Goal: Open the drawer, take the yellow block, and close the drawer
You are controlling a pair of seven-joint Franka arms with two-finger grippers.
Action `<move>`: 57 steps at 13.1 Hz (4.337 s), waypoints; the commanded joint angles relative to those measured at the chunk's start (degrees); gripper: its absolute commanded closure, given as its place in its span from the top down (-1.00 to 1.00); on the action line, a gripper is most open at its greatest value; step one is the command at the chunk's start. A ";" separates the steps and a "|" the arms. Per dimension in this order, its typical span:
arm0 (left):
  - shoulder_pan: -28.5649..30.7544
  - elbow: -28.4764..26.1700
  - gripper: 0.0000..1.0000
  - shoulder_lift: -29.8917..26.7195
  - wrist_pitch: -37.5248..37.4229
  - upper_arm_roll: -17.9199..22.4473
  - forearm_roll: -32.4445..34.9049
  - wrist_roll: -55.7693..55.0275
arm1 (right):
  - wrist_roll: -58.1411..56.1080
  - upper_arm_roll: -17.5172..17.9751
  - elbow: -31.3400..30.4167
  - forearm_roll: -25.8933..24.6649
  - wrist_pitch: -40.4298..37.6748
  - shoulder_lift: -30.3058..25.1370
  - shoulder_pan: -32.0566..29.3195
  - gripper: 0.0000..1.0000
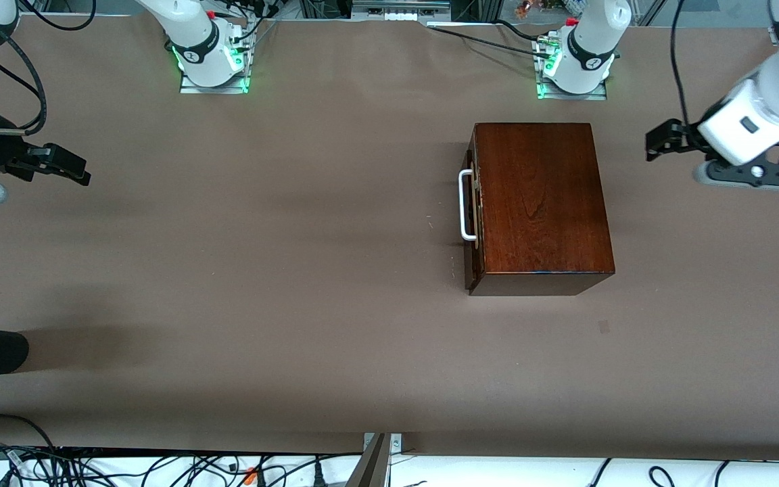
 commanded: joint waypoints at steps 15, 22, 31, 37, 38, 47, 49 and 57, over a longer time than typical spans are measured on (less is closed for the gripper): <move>-15.29 2.05 1.00 18.29 18.32 -18.50 10.76 -40.29 | -0.50 0.50 0.57 0.49 -0.65 -0.20 -0.58 1.00; -21.82 1.35 1.00 27.62 22.37 -18.33 24.14 -52.80 | -0.50 0.50 0.57 0.49 -0.65 -0.12 -0.58 1.00; -21.90 -0.76 1.00 30.87 22.02 -18.06 28.09 -54.56 | -0.50 0.50 0.57 0.49 -0.65 -0.12 -0.58 1.00; -22.69 -0.24 1.00 32.81 22.29 -18.15 28.19 -54.99 | -0.50 0.50 0.57 0.49 -0.74 -0.12 -0.58 1.00; -23.13 -0.23 1.00 32.99 22.37 -18.15 28.19 -55.17 | -0.59 0.50 0.57 0.40 -0.65 -0.12 -0.49 1.00; -24.01 0.03 1.00 35.00 25.89 -18.15 28.10 -57.36 | -0.59 0.50 0.57 0.49 -0.74 -0.20 -0.49 1.00; -24.28 0.03 1.00 35.36 28.25 -18.15 27.75 -57.81 | -0.59 0.50 0.66 0.49 -0.74 -0.12 -0.49 1.00; -24.98 3.46 1.00 35.45 28.70 -18.33 23.71 -58.16 | -0.59 0.50 0.57 0.49 -0.74 -0.12 -0.49 1.00</move>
